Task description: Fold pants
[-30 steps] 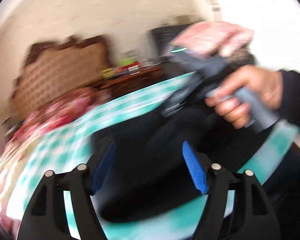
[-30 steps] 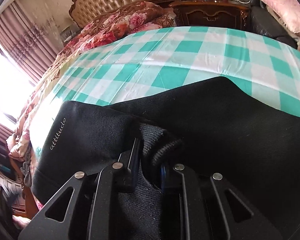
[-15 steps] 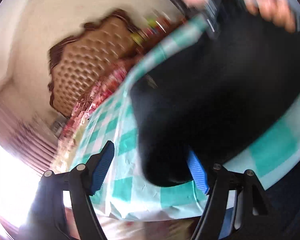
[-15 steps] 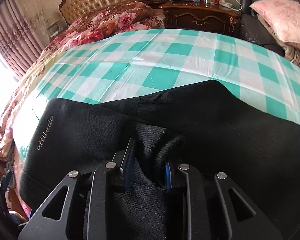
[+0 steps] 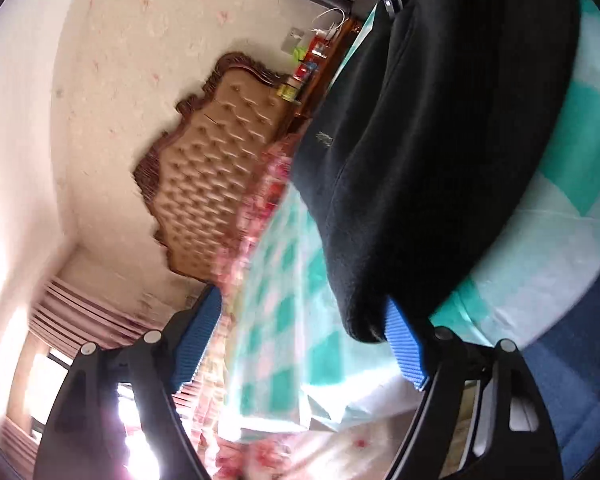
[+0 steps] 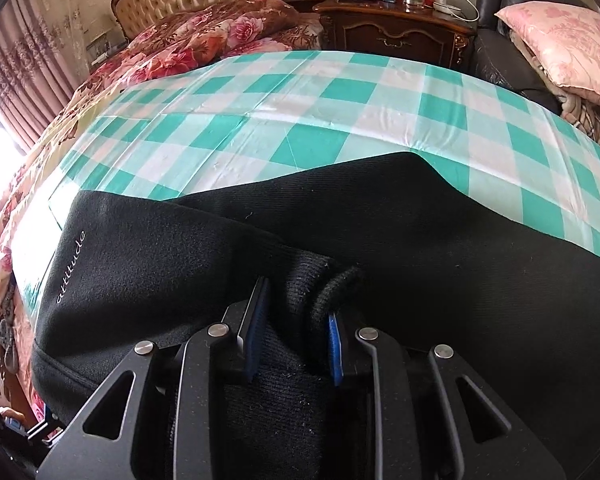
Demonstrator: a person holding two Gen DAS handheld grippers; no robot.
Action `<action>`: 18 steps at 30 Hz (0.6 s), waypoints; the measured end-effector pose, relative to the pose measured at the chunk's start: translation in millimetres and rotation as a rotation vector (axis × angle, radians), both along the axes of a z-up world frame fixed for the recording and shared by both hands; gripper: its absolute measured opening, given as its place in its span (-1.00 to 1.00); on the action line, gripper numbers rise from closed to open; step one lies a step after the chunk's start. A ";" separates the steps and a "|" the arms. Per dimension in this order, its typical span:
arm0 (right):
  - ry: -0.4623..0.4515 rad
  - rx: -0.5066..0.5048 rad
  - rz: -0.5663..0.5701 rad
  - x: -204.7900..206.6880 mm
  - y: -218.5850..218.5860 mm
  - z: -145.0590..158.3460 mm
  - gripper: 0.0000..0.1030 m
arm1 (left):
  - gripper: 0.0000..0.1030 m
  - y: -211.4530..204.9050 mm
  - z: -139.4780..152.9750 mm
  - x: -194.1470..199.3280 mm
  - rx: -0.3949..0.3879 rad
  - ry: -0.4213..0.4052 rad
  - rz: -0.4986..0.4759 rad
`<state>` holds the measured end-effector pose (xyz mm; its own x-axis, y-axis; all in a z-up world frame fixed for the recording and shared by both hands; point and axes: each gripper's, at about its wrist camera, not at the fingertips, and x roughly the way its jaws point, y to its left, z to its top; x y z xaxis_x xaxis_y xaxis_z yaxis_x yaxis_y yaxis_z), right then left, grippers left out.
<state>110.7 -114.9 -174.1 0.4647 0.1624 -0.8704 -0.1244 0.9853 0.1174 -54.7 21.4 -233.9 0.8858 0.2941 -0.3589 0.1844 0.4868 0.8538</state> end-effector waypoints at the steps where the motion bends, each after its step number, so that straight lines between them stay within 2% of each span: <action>1: -0.001 -0.004 -0.006 0.5 -0.6 0.1 -0.48 | 0.52 7.7 9.3 -0.5 -0.109 0.039 0.021; 3: 0.001 -0.001 -0.011 1.2 -1.4 0.0 -0.45 | 0.54 31.3 27.8 2.8 -0.373 0.156 0.064; 4: 0.001 0.000 -0.011 1.1 -1.6 -0.1 -0.44 | 0.49 42.7 33.9 5.8 -0.458 0.188 0.092; 5: 0.001 0.000 -0.011 1.1 -1.7 0.3 -0.44 | 0.30 57.0 41.7 5.4 -0.533 0.180 0.129; 6: 0.003 0.012 -0.015 0.8 -2.7 2.0 -0.43 | -0.07 66.1 50.6 6.0 -0.581 0.174 0.124; 7: 0.007 0.032 -0.019 0.5 -4.9 3.2 -0.42 | -0.31 70.1 59.6 5.3 -0.627 0.174 0.109; 9: 0.008 0.080 -0.042 -1.5 -13.2 11.2 -0.40 | -0.39 76.9 79.1 7.8 -0.755 0.158 0.088; 11: -0.036 0.083 -0.097 -7.0 -27.0 29.0 -0.18 | -0.49 77.6 95.5 20.5 -0.881 0.190 0.058; 12: -0.061 0.076 -0.121 -10.0 -33.1 38.1 -0.14 | -0.58 73.5 99.7 32.5 -0.941 0.217 0.035; 14: -0.115 0.090 -0.147 -18.0 -43.2 58.8 0.11 | -0.65 65.4 101.4 54.7 -1.018 0.240 0.018; 15: -0.142 0.094 -0.147 -23.5 -43.9 68.7 0.18 | -0.65 62.9 99.8 63.7 -1.041 0.259 0.019; 16: -0.157 0.093 -0.141 -26.2 -42.4 74.1 0.34 | -0.66 61.0 92.6 75.1 -1.058 0.287 0.034; 17: -0.176 0.087 -0.130 -29.8 -38.1 79.5 0.46 | -0.67 55.7 75.9 91.5 -1.041 0.357 0.094; 18: -0.197 0.077 -0.112 -35.0 -29.9 84.6 0.50 | -0.73 50.8 63.8 97.4 -1.031 0.412 0.133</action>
<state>75.6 -144.8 -89.5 0.6432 0.1626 -0.7483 -0.0431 0.9833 0.1766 42.7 72.2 -170.2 0.6267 -0.2301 -0.7445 0.2538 0.9636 -0.0841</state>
